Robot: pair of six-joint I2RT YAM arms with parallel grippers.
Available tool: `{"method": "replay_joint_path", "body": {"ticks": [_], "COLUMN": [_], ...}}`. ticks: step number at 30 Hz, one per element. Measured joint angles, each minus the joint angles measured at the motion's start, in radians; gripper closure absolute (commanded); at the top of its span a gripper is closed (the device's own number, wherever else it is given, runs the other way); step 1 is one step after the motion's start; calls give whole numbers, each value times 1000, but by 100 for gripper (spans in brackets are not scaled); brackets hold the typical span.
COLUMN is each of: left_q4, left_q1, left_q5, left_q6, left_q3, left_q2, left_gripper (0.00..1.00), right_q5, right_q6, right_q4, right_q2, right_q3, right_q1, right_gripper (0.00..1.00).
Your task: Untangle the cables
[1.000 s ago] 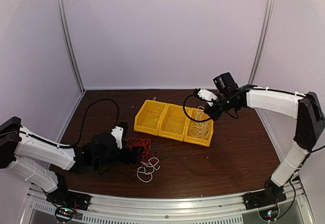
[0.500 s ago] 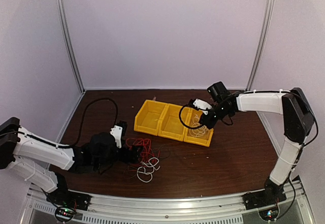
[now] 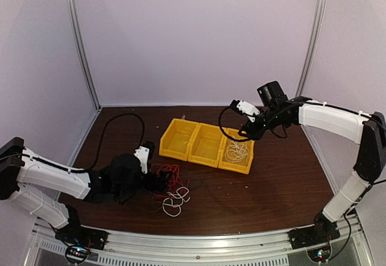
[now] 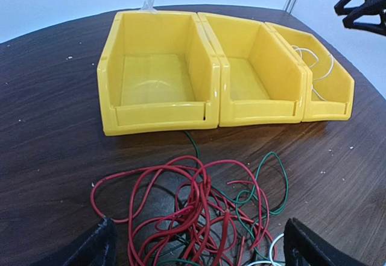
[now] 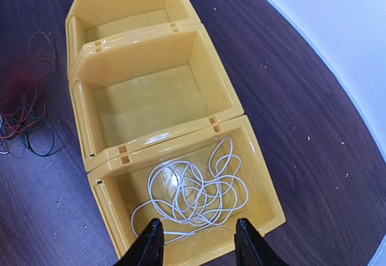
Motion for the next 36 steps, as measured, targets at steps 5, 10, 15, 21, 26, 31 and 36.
{"method": "replay_joint_path", "body": {"ticks": [5, 10, 15, 21, 26, 31, 36], "left_q4": [-9, -15, 6, 24, 21, 16, 16], "left_q1": [0, 14, 77, 126, 126, 132, 133], "left_q5": [2, 49, 163, 249, 296, 311, 319], "left_q6": [6, 9, -5, -35, -48, -64, -69], "left_q3": [9, 9, -2, -13, -3, 13, 19], "left_q2": [3, 3, 3, 83, 167, 203, 216], "left_gripper": [2, 14, 17, 14, 14, 15, 15], "right_q5": [-21, -119, -186, -174, -121, -46, 23], "right_q6": [-17, -62, -117, -247, -354, -412, -421], "right_q4": [-6, 8, 27, 86, 79, 87, 124], "right_q2": [-39, -43, -17, 86, 195, 235, 264], "right_q3": [14, -35, -58, -57, -27, -6, 14], "right_q1": [18, 101, 268, 445, 536, 584, 610], "right_gripper": [60, 66, 69, 64, 61, 61, 64]}}
